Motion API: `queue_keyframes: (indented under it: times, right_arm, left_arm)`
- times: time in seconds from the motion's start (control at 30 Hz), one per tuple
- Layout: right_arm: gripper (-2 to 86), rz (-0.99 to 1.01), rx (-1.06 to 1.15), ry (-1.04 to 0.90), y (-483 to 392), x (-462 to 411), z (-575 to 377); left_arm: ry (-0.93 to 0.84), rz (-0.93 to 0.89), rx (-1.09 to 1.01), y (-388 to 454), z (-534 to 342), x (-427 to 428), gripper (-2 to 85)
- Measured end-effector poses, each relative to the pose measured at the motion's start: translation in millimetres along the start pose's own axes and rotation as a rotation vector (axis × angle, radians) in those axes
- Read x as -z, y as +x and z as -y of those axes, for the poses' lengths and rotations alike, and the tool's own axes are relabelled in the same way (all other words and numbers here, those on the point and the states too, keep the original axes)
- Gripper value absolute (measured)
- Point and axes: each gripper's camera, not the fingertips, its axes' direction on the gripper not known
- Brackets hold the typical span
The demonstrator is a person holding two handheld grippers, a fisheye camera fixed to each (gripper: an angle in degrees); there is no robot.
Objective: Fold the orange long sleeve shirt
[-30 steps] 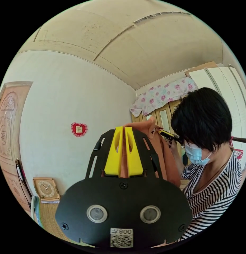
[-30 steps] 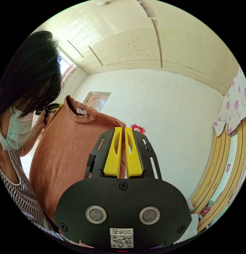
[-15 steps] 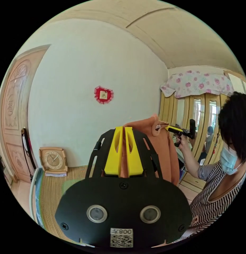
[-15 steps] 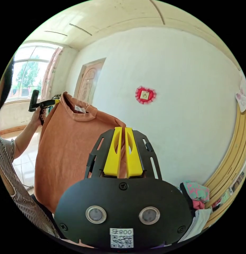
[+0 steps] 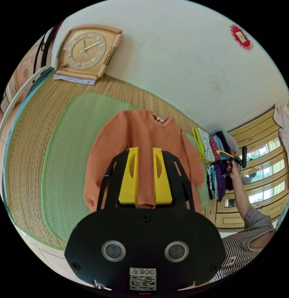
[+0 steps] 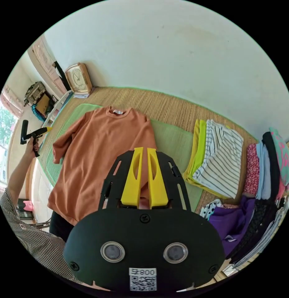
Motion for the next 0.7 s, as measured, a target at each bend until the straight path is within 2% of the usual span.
queue_keyframes:
  times: [0.1,0.23,0.33,0.43,0.57,0.7]
  right_arm:
    - [8.4,0.084,-0.048,-0.08,21,-56,-43]
    - [10.6,0.133,-0.033,-0.073,6,-88,-79]
    - [12.1,0.079,0.028,-0.073,-21,-106,-89]
    - [12.9,0.055,0.09,-0.128,-40,-141,-92]
    - [10.0,-0.045,0.1,-0.157,-45,-178,-85]
    - [5.2,-0.007,0.077,-0.196,-28,-194,-73]
  left_arm:
    - [-0.083,0.052,0.075,-33,-37,-27,9.3]
    - [0.002,0.068,0.158,-47,-65,-32,11.1]
    - [0.045,0.12,0.158,-38,-73,-41,11.5]
    - [-0.03,0.155,0.154,-34,-70,-72,11.2]
    - [-0.117,0.189,0.208,-39,-63,-112,7.5]
    - [-0.098,0.185,0.21,-38,-58,-115,4.8]
